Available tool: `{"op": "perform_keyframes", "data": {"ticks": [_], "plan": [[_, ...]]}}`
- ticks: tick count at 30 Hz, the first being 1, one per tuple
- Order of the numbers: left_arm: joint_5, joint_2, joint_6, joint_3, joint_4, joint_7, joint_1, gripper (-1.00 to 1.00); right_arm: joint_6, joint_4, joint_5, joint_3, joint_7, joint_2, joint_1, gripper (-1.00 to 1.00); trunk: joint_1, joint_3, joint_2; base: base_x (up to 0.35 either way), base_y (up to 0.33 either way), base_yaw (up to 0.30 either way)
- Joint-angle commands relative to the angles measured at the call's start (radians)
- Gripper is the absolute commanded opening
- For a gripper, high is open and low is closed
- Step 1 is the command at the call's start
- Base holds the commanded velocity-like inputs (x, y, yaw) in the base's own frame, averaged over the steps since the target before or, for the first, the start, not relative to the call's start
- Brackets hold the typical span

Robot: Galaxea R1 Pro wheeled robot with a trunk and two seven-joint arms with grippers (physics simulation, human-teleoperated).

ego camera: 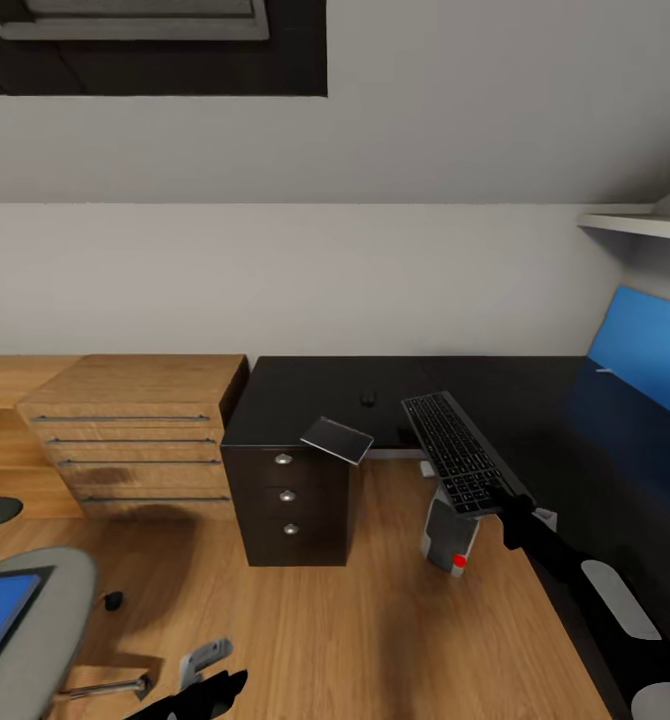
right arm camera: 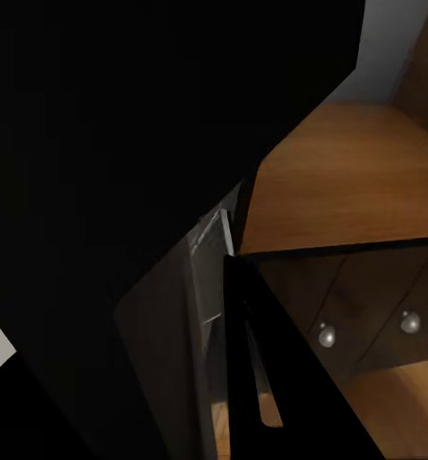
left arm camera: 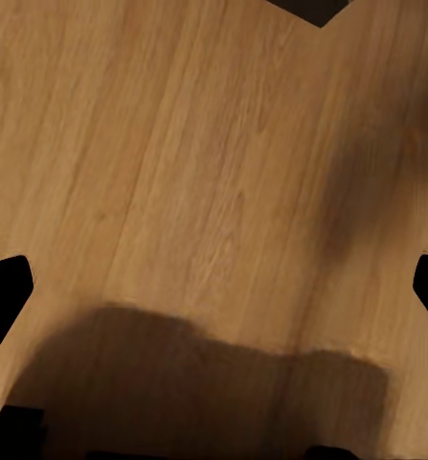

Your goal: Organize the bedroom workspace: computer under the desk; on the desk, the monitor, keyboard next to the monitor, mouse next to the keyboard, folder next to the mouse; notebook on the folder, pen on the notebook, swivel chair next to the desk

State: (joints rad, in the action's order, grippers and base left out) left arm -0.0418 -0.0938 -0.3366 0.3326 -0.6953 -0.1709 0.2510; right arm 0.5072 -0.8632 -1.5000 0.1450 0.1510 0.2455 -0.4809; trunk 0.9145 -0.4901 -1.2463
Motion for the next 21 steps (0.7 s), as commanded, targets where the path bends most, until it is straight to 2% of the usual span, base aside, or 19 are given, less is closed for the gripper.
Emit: {"op": "perform_keyframes", "data": {"ticks": [1,13,15,16,17,21], "plan": [[-0.004,-0.001,-0.008,0.006,-0.002,-0.005,0.001,1.0,0.006,0.0,-0.006,0.002,0.002,0.0,-0.001,-1.0,-0.001,-0.001,-0.001,-0.325,0.0,0.0],[-0.005,-0.003,-0.008,0.006,0.0,-0.006,0.001,1.0,0.004,0.0,-0.007,0.002,0.006,-0.002,-0.001,-1.0,-0.001,-0.001,-0.001,-0.325,0.0,0.0],[-0.005,-0.003,-0.008,0.006,0.0,-0.006,0.001,1.0,0.004,0.0,-0.006,0.002,0.026,-0.002,-0.001,-1.0,-0.001,-0.001,-0.001,-0.325,0.0,0.0],[-0.005,-0.003,-0.008,0.006,0.0,-0.006,0.001,1.0,0.002,0.0,-0.005,0.002,0.07,-0.001,-0.001,-1.0,-0.001,-0.001,-0.001,-0.324,0.0,0.0],[-0.005,-0.003,-0.008,0.006,0.0,-0.006,0.001,1.0,-0.004,0.001,-0.004,0.002,0.084,-0.001,-0.001,-1.0,-0.001,-0.001,-0.001,-0.324,0.0,0.0],[-0.005,-0.003,-0.008,0.006,0.0,-0.005,0.001,1.0,-0.017,0.002,-0.003,0.002,0.095,0.0,-0.001,-1.0,-0.001,-0.001,-0.001,-0.324,0.0,0.0]]}}
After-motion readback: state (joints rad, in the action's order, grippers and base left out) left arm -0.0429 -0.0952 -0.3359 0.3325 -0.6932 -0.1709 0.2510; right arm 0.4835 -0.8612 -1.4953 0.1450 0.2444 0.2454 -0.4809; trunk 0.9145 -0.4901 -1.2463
